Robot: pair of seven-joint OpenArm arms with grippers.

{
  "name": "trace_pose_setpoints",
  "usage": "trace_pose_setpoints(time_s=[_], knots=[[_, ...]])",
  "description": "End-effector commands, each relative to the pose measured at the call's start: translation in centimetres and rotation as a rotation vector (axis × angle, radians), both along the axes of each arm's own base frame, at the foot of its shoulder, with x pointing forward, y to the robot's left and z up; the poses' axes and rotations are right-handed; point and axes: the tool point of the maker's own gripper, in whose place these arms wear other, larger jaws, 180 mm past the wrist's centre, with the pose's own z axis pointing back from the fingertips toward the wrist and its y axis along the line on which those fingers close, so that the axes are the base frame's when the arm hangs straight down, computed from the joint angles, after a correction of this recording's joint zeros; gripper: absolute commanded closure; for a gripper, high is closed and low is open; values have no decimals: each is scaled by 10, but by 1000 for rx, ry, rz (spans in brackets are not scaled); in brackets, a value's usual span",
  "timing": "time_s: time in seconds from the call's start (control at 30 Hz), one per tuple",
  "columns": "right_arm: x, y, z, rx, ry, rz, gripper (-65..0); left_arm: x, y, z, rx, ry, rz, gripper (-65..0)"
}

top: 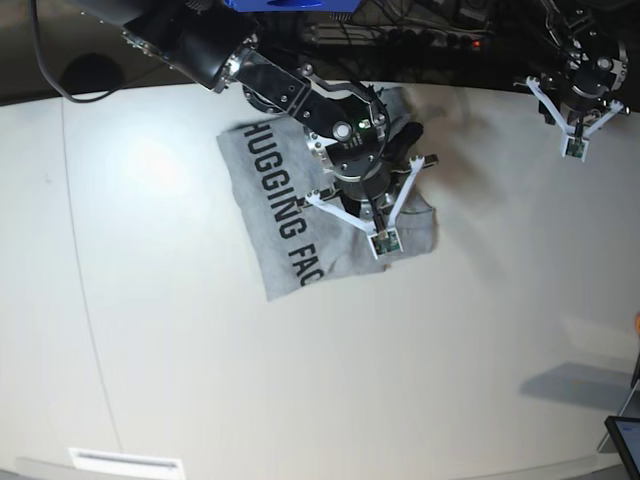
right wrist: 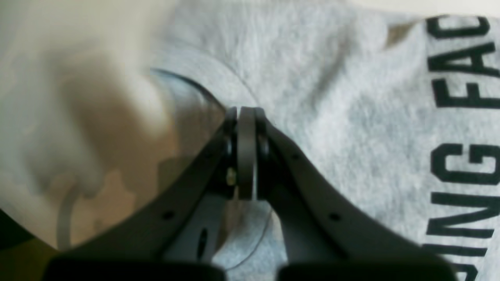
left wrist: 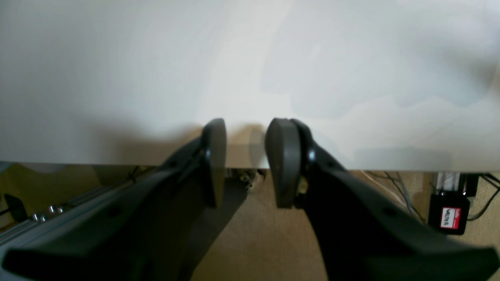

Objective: Fold the T-shirt properly
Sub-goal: 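Press the right gripper onto the folded shirt and drag it flat, then grasp the shirt's collar edge with the left gripper and the hem with the right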

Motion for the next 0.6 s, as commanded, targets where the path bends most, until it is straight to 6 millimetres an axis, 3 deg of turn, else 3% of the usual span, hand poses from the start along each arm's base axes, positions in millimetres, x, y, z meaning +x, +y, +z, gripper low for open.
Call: trace_pose_setpoints(time_s=[0.0, 0.17, 0.3, 0.43, 0.57], knots=[[12, 8, 21, 37, -63, -2, -3, 4, 5, 9, 22, -23, -5, -202], [21, 0, 30, 22, -111, -11, -3, 3, 4, 8, 22, -19, -6, -202], [32, -25, 48, 13, -170, -50, -3, 2, 3, 9, 21, -20, -7, -202], [56, -52, 53, -6, -187, -122, -3, 5, 0, 9, 11, -35, -4, -202], [68, -64, 58, -31, -220, -134, -3, 33, -22, 23, -59, -142, -52, -202]])
